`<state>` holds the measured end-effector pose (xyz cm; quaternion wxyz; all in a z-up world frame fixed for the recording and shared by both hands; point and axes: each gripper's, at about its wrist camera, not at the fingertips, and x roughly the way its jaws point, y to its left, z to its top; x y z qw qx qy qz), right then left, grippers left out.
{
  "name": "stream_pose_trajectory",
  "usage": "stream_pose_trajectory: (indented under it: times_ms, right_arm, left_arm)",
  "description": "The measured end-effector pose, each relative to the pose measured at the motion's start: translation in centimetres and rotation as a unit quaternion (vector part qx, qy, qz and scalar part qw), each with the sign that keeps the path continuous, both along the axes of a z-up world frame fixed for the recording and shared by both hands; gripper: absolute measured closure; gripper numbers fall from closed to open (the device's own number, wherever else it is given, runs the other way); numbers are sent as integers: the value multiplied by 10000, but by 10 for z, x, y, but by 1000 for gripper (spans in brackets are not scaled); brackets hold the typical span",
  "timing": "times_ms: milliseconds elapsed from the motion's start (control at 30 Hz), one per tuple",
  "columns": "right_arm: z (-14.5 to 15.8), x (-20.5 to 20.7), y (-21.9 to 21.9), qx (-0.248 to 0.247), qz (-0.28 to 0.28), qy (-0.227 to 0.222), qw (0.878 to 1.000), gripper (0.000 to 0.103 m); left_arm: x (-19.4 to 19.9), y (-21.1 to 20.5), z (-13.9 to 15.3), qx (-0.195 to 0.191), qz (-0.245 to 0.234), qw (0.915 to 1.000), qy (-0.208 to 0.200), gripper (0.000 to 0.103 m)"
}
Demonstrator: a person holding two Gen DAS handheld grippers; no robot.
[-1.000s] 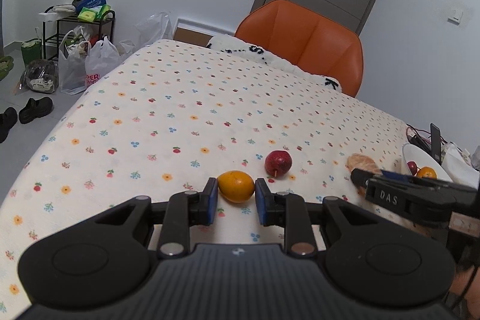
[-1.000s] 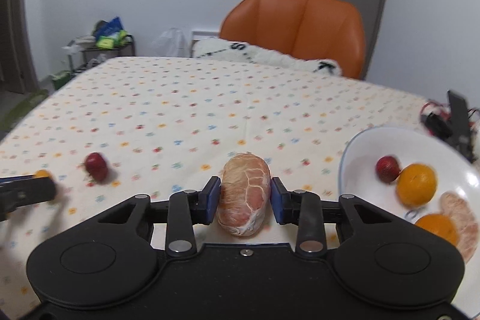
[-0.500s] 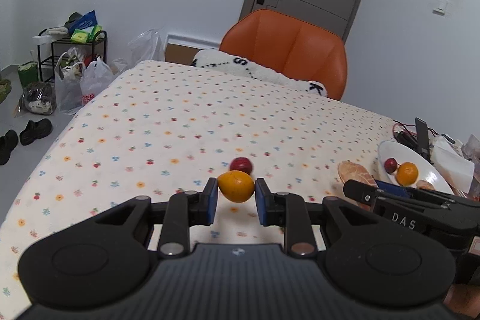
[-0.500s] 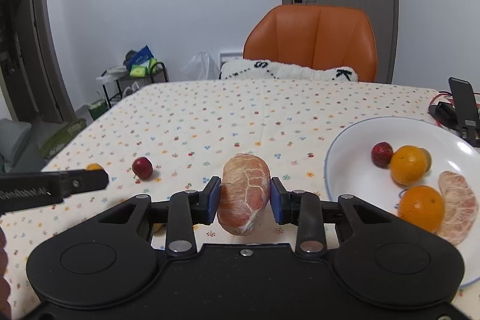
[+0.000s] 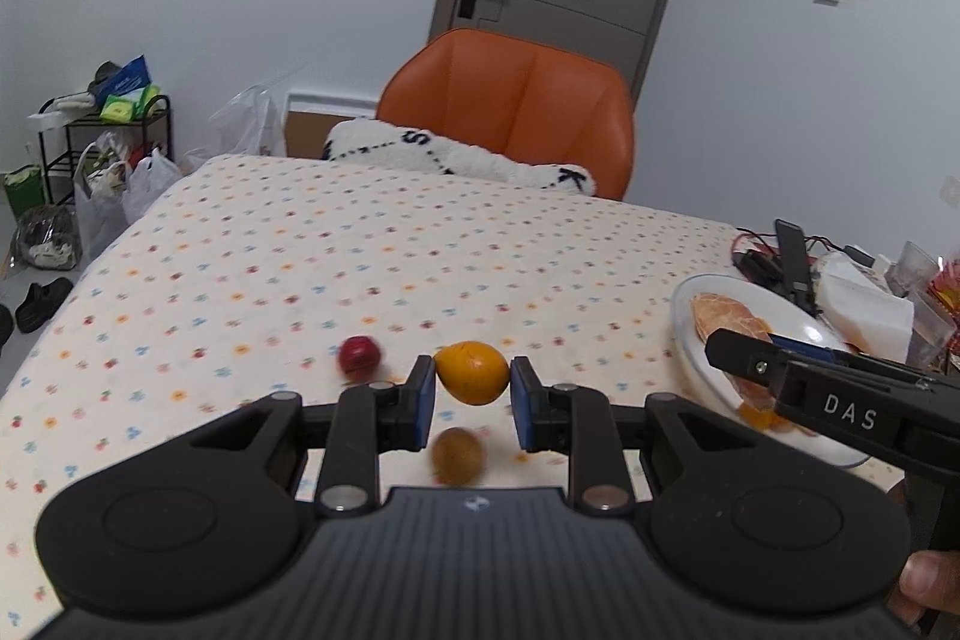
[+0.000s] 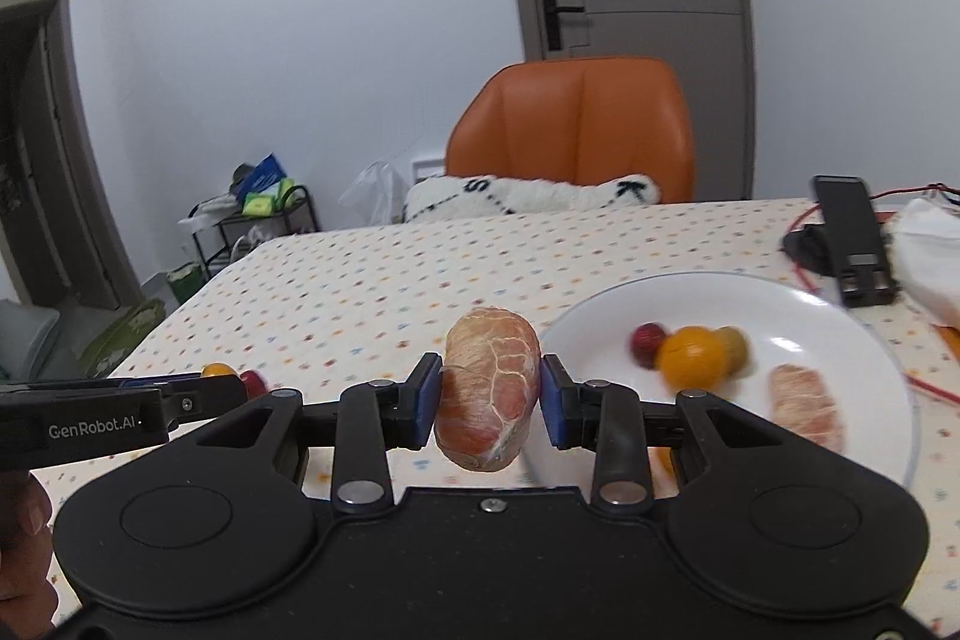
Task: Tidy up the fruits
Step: 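Carry tangerine and pomelo segment over the white plate and open both tools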
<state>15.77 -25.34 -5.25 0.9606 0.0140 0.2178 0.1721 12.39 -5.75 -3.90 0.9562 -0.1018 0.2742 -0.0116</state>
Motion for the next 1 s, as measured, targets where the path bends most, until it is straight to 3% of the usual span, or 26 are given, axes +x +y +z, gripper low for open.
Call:
stream_pose_trajectory:
  times_ms: [633,1000]
  right_arm:
    - [-2,2,-82,394,-585,-75,9975,70]
    - [-8,15,-103,617,-698,-41,9956,70]
  left_arm:
    - [22,-86,12,365,-575,9976,-85,78]
    - [38,-116,11,586,-771,9953,-88,78]
